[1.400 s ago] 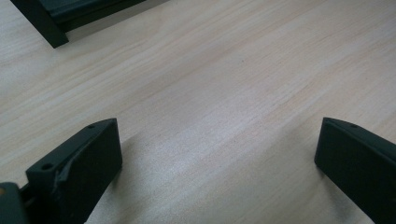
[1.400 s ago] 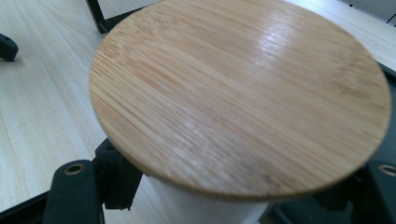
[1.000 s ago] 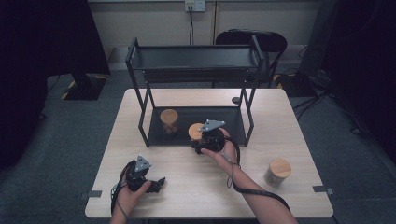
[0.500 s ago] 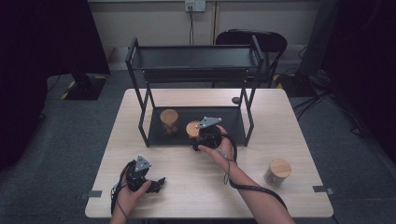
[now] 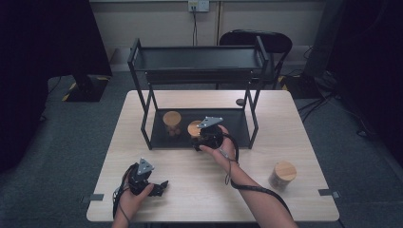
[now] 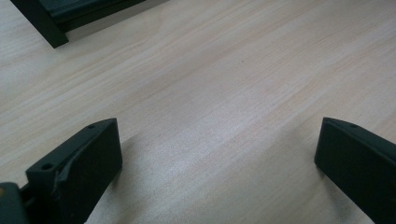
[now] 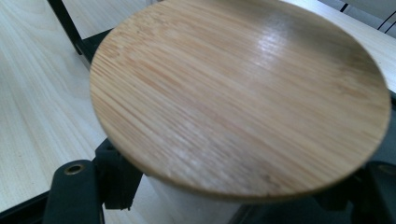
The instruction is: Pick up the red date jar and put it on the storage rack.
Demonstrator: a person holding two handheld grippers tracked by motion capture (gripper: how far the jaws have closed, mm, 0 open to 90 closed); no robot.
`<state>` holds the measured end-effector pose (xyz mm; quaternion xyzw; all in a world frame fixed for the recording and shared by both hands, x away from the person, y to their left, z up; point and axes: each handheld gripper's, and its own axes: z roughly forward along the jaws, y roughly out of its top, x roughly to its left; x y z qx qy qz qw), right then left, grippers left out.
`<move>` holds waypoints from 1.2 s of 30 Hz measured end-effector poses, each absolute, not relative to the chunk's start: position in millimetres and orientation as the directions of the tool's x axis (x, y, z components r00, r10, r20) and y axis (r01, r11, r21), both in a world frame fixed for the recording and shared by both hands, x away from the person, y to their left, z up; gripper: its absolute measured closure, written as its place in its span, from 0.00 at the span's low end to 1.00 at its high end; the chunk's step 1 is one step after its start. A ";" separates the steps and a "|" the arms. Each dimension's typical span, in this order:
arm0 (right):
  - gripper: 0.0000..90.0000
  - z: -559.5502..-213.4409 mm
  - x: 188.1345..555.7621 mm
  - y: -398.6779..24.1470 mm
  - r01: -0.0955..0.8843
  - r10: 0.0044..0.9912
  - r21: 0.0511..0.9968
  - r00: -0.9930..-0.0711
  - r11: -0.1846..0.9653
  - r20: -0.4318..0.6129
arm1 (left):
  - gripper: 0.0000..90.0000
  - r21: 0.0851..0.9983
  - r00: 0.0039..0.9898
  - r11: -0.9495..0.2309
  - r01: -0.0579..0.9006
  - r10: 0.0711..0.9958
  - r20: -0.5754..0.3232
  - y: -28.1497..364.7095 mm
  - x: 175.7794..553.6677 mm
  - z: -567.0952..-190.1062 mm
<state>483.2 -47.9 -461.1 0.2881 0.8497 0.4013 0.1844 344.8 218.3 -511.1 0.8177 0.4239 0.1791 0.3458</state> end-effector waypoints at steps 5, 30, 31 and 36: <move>0.28 -460.4 486.6 -46.6 0.343 0.641 0.787 -0.763 0.513 -0.086 | 0.00 0.717 0.576 -0.401 0.569 0.817 0.000 218.2 344.8 -511.1; 0.28 -463.8 502.3 -27.9 0.349 0.650 0.778 -0.754 0.522 -0.098 | 0.00 0.718 0.576 -0.401 0.569 0.817 0.000 218.2 344.8 -511.2; 0.28 -464.0 502.7 -27.2 0.349 0.649 0.778 -0.754 0.523 -0.098 | 0.00 0.719 0.576 -0.400 0.569 0.817 -0.001 218.2 344.8 -511.2; 0.28 -466.7 505.6 -26.3 0.352 0.649 0.776 -0.755 0.524 -0.096 | 0.00 0.718 0.577 -0.401 0.569 0.817 0.000 218.2 344.8 -511.2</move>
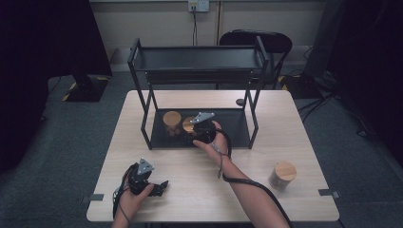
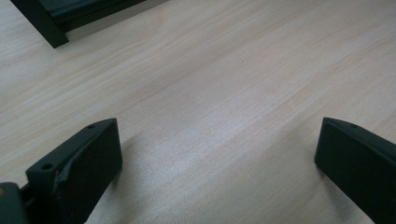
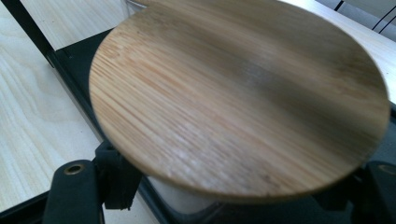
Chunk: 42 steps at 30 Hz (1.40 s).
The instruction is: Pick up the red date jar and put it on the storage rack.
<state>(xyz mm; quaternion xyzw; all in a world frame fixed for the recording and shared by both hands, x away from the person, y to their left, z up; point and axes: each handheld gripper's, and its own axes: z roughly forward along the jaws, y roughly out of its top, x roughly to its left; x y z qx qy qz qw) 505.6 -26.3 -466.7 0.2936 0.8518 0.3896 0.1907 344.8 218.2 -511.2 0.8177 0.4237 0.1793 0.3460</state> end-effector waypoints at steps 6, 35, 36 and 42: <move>0.28 -468.7 508.3 -26.4 0.355 0.653 0.775 -0.751 0.523 -0.097 | 0.00 0.718 0.577 -0.402 0.569 0.817 0.000 218.2 344.8 -511.2; 0.28 -471.6 527.4 -27.1 0.382 0.686 0.782 -0.723 0.492 -0.078 | 0.00 0.717 0.577 -0.402 0.570 0.817 0.000 218.3 344.9 -511.1; 0.28 -471.8 527.9 -26.9 0.383 0.686 0.780 -0.723 0.495 -0.081 | 0.00 0.717 0.577 -0.402 0.569 0.817 0.000 218.3 344.9 -511.1; 0.28 -475.5 529.8 -26.1 0.389 0.691 0.774 -0.718 0.500 -0.086 | 0.00 0.717 0.577 -0.402 0.569 0.817 0.000 218.3 344.9 -511.1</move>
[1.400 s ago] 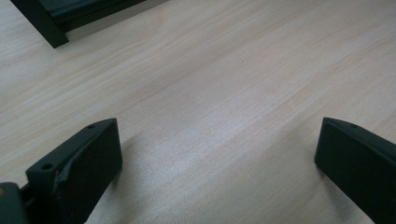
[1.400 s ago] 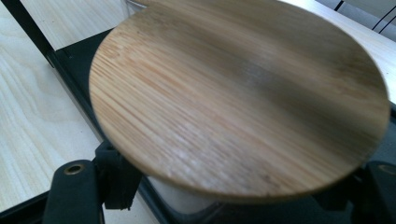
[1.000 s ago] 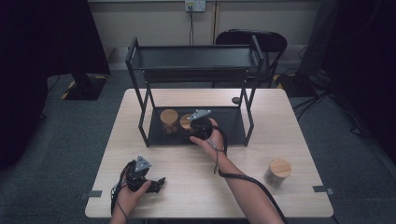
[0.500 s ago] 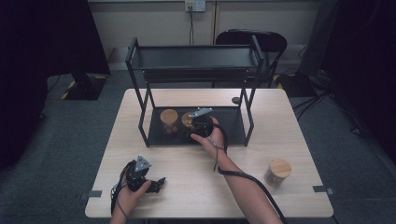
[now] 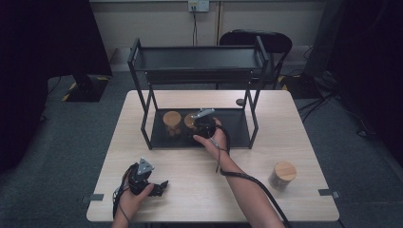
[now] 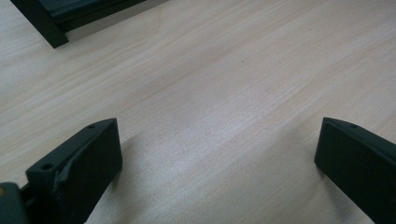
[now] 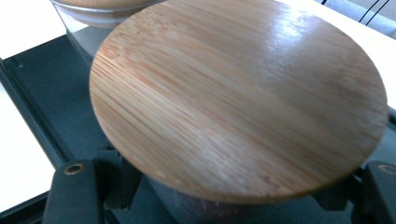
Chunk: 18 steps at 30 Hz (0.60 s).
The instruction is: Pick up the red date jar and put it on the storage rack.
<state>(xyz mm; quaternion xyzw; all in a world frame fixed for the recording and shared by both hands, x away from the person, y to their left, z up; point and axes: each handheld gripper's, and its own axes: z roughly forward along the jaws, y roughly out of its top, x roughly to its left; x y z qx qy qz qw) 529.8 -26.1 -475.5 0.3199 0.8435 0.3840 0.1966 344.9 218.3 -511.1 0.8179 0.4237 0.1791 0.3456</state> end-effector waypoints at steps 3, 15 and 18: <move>0.28 -476.6 531.1 -25.4 0.388 0.690 0.774 -0.718 0.500 -0.086 | 0.00 0.717 0.577 -0.402 0.569 0.817 0.000 218.3 344.9 -511.1; 0.28 -478.6 535.6 -23.4 0.391 0.697 0.779 -0.712 0.490 -0.081 | 0.00 0.718 0.577 -0.402 0.569 0.817 0.000 218.2 344.8 -511.2; 0.28 -479.4 537.2 -22.9 0.392 0.696 0.782 -0.714 0.485 -0.073 | 0.00 0.718 0.577 -0.402 0.569 0.817 0.001 218.2 344.8 -511.2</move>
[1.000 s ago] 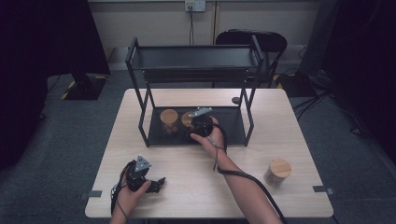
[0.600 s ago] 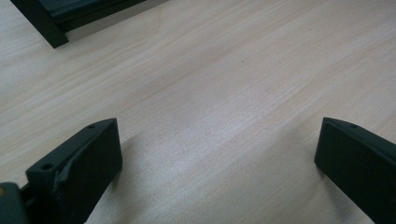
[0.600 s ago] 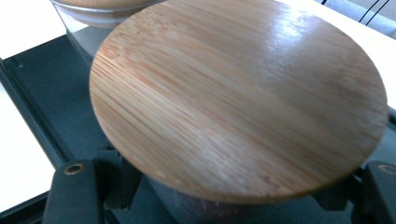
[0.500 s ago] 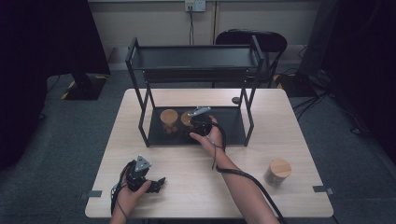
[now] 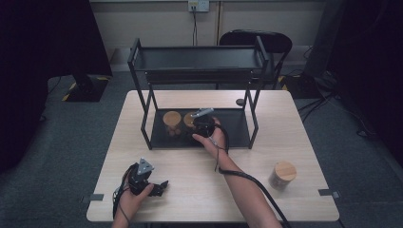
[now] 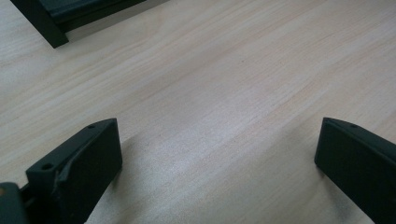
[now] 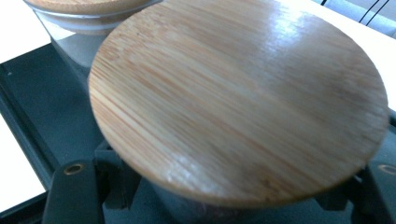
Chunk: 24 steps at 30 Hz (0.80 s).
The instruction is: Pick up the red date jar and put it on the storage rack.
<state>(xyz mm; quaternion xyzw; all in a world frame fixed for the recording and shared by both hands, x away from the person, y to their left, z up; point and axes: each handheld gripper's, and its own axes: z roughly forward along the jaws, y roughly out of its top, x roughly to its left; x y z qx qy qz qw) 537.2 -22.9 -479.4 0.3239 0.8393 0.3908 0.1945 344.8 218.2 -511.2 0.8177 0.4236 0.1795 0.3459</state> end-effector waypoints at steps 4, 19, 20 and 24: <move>0.28 -480.3 539.0 -22.5 0.398 0.700 0.784 -0.711 0.477 -0.065 | 0.00 0.718 0.577 -0.402 0.569 0.817 0.001 218.2 344.8 -511.2; 0.28 -482.2 542.2 -22.8 0.417 0.709 0.790 -0.704 0.450 -0.033 | 0.00 0.718 0.577 -0.401 0.568 0.817 0.000 218.2 344.8 -511.2; 0.28 -482.2 542.1 -22.6 0.416 0.709 0.789 -0.704 0.451 -0.034 | 0.00 0.719 0.576 -0.401 0.568 0.817 0.000 218.2 344.8 -511.3; 0.28 -481.8 542.0 -22.0 0.422 0.712 0.786 -0.701 0.451 -0.032 | 0.00 0.719 0.576 -0.401 0.568 0.817 0.000 218.2 344.8 -511.3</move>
